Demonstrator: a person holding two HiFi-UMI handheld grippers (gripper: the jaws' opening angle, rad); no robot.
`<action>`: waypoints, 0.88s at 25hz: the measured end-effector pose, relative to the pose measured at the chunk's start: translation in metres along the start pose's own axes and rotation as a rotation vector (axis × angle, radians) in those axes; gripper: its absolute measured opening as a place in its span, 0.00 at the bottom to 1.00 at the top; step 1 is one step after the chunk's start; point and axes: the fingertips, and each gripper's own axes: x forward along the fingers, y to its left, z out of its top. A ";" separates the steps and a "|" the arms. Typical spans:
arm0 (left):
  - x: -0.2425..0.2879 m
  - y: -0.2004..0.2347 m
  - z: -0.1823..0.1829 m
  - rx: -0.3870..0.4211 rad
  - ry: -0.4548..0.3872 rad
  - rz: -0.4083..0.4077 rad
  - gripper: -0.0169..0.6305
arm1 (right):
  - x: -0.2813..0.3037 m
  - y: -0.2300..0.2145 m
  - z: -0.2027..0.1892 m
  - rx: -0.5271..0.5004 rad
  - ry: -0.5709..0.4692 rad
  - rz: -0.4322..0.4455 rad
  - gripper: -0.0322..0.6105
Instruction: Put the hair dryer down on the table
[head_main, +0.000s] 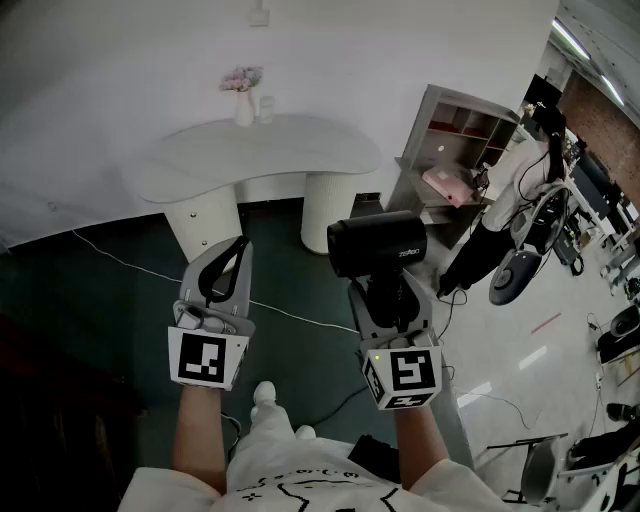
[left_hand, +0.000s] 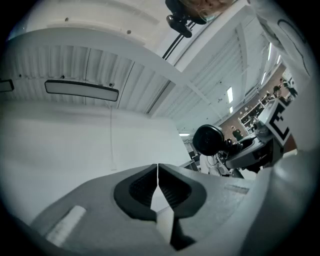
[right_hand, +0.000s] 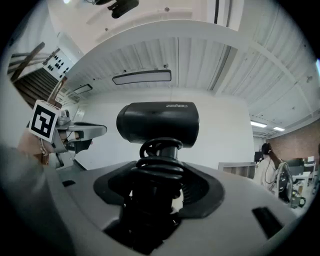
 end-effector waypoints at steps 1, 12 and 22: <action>0.000 0.000 0.000 0.001 -0.001 0.000 0.06 | -0.001 0.000 0.000 -0.001 0.000 -0.001 0.46; 0.009 -0.008 -0.009 -0.005 -0.009 -0.026 0.06 | 0.002 -0.003 -0.013 0.010 0.016 -0.017 0.46; 0.069 0.021 -0.033 -0.007 -0.001 -0.053 0.06 | 0.065 -0.025 -0.025 0.031 0.052 -0.047 0.46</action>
